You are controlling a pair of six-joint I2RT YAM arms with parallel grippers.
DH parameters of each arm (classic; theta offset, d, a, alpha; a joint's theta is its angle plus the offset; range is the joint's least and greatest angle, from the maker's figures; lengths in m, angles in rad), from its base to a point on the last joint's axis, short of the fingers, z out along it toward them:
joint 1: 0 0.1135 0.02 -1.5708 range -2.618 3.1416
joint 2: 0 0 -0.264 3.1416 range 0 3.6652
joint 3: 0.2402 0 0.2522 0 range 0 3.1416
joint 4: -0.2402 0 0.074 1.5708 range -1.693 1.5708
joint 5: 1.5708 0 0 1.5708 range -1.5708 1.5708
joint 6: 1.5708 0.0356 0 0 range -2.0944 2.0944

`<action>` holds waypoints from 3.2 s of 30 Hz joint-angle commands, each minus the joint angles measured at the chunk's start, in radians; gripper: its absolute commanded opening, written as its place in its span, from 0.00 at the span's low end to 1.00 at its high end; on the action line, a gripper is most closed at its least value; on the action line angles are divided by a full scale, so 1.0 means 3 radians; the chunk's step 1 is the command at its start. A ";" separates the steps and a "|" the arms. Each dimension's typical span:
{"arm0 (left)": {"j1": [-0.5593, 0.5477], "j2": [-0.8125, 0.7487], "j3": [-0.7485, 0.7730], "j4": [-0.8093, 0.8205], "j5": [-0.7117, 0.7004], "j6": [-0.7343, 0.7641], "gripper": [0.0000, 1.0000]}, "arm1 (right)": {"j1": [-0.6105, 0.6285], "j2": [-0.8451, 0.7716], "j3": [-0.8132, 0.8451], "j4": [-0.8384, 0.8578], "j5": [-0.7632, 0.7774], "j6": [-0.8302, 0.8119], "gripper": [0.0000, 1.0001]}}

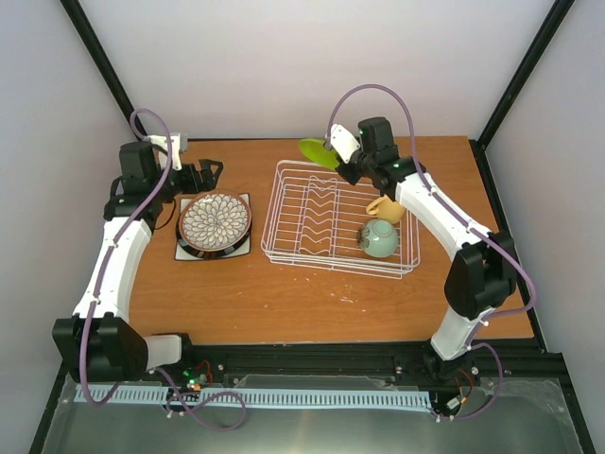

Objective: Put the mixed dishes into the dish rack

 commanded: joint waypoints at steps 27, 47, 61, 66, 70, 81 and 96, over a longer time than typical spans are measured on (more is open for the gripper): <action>0.0078 0.0245 -0.0162 0.0122 -0.0125 0.0174 1.00 | -0.0151 0.0736 0.0304 0.0156 -0.0271 -0.0714 0.03; 0.0133 0.0317 -0.0186 0.0159 -0.0168 0.0209 1.00 | -0.0302 0.1105 0.0491 0.0024 -0.0446 -0.0837 0.03; 0.0137 0.0366 -0.0175 0.0176 -0.0140 0.0209 1.00 | -0.0279 0.1271 0.0574 -0.0083 -0.0334 -0.0739 0.09; 0.0137 0.0367 -0.0170 0.0171 -0.0118 0.0204 1.00 | -0.0280 0.1284 0.0634 -0.0086 -0.0268 -0.0636 0.23; 0.0137 0.0337 -0.0180 0.0167 -0.0121 0.0200 1.00 | -0.0279 0.1284 0.0668 -0.0078 -0.0244 -0.0567 0.34; 0.0174 0.0476 -0.0084 0.0054 -0.0077 0.0058 1.00 | -0.0279 0.0860 0.0736 -0.0109 -0.0375 -0.0219 0.46; 0.0557 0.1303 -0.0048 -0.0780 -0.0290 -0.0051 0.54 | -0.0275 -0.0282 0.0308 0.0263 -0.0679 0.0403 0.54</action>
